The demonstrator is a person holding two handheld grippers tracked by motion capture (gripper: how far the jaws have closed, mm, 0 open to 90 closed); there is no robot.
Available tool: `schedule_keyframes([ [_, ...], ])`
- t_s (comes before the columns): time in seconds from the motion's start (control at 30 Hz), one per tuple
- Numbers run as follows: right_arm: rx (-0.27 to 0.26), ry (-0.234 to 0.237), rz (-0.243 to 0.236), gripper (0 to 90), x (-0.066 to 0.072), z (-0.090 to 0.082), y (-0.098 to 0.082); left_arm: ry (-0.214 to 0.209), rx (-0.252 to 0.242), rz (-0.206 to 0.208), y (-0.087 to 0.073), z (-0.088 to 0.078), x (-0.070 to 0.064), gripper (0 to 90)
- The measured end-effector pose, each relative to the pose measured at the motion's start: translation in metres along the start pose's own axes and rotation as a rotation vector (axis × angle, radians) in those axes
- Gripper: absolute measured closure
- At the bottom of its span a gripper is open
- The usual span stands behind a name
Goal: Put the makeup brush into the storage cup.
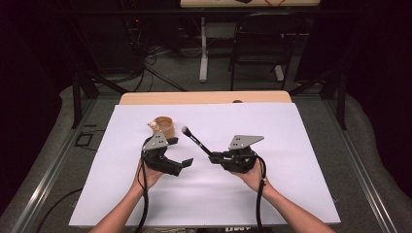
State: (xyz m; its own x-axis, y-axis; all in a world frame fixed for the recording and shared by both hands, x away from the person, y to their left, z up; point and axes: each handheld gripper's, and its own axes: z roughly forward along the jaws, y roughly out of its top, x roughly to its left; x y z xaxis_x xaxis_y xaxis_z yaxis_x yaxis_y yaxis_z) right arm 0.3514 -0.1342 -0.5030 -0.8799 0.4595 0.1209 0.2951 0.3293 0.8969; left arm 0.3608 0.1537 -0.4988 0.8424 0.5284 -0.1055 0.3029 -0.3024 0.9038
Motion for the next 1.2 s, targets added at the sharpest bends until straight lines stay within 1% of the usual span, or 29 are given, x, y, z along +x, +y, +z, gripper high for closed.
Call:
schedule_keyframes([
  [0.07,-0.012,-0.005,0.003,79.5,0.001,0.002,0.000,0.004,-0.005,0.006,0.003,0.002,0.000,0.0],
  [0.1,-0.021,-0.006,0.005,79.4,0.001,0.002,0.000,0.008,-0.014,0.002,0.004,0.003,-0.001,0.0],
  [0.17,-0.035,-0.010,0.011,79.5,0.001,0.004,0.000,0.001,-0.027,0.000,0.007,0.004,-0.001,0.0],
  [0.2,-0.045,-0.011,0.015,79.5,0.001,0.004,-0.001,0.006,-0.034,-0.001,0.009,0.005,-0.001,0.2],
  [0.23,-0.054,-0.012,0.021,79.5,0.002,0.005,-0.001,-0.002,-0.040,-0.004,0.010,0.006,-0.001,0.2],
  [0.37,-0.076,-0.023,0.031,79.5,0.002,0.008,-0.002,0.000,-0.058,-0.009,0.015,0.009,0.000,0.2],
  [0.47,-0.092,-0.033,0.039,79.5,0.002,0.011,-0.002,0.000,-0.067,-0.012,0.019,0.010,0.001,0.4],
  [0.53,-0.105,-0.039,0.044,79.5,0.002,0.012,-0.003,0.000,-0.080,-0.010,0.021,0.010,0.002,1.1],
  [0.57,-0.107,-0.040,0.044,79.5,0.002,0.013,-0.003,0.010,-0.087,-0.016,0.022,0.010,0.002,1.7],
  [0.6,-0.115,-0.041,0.051,79.5,0.002,0.013,-0.003,0.001,-0.092,-0.017,0.023,0.010,0.003,2.1],
  [0.63,-0.118,-0.046,0.056,79.5,0.003,0.014,-0.003,0.007,-0.100,-0.019,0.024,0.010,0.003,2.7],
  [0.67,-0.122,-0.050,0.056,79.5,0.003,0.015,-0.004,0.012,-0.104,-0.018,0.024,0.010,0.003,3.6],
  [0.7,-0.125,-0.052,0.054,79.5,0.003,0.015,-0.004,0.000,-0.103,-0.019,0.025,0.010,0.004,4.5],
  [0.8,-0.136,-0.057,0.055,79.5,0.004,0.017,-0.004,-0.001,-0.115,-0.030,0.026,0.012,0.004,7.6],
  [0.83,-0.139,-0.060,0.055,79.4,0.004,0.018,-0.004,0.004,-0.117,-0.032,0.026,0.012,0.004,8.6],
  [0.9,-0.142,-0.063,0.056,79.5,0.005,0.019,-0.004,-0.013,-0.114,-0.028,0.027,0.013,0.005,10.8],
  [0.93,-0.150,-0.066,0.053,79.5,0.006,0.020,-0.004,-0.011,-0.123,-0.031,0.027,0.013,0.004,12.2],
  [1.0,-0.148,-0.067,0.051,79.5,0.007,0.021,-0.004,-0.002,-0.133,-0.037,0.028,0.012,0.004,16.0],
  [1.03,-0.149,-0.068,0.050,79.5,0.007,0.021,-0.004,-0.004,-0.132,-0.035,0.029,0.012,0.005,17.0],
  [1.13,-0.157,-0.073,0.048,79.5,0.006,0.022,-0.004,-0.005,-0.156,-0.051,0.030,0.012,0.006,23.3],
  [1.17,-0.154,-0.071,0.055,79.4,0.006,0.022,-0.004,-0.009,-0.155,-0.053,0.030,0.012,0.006,26.0],
  [1.2,-0.156,-0.076,0.052,79.4,0.006,0.023,-0.004,-0.008,-0.156,-0.055,0.030,0.012,0.006,29.3],
])
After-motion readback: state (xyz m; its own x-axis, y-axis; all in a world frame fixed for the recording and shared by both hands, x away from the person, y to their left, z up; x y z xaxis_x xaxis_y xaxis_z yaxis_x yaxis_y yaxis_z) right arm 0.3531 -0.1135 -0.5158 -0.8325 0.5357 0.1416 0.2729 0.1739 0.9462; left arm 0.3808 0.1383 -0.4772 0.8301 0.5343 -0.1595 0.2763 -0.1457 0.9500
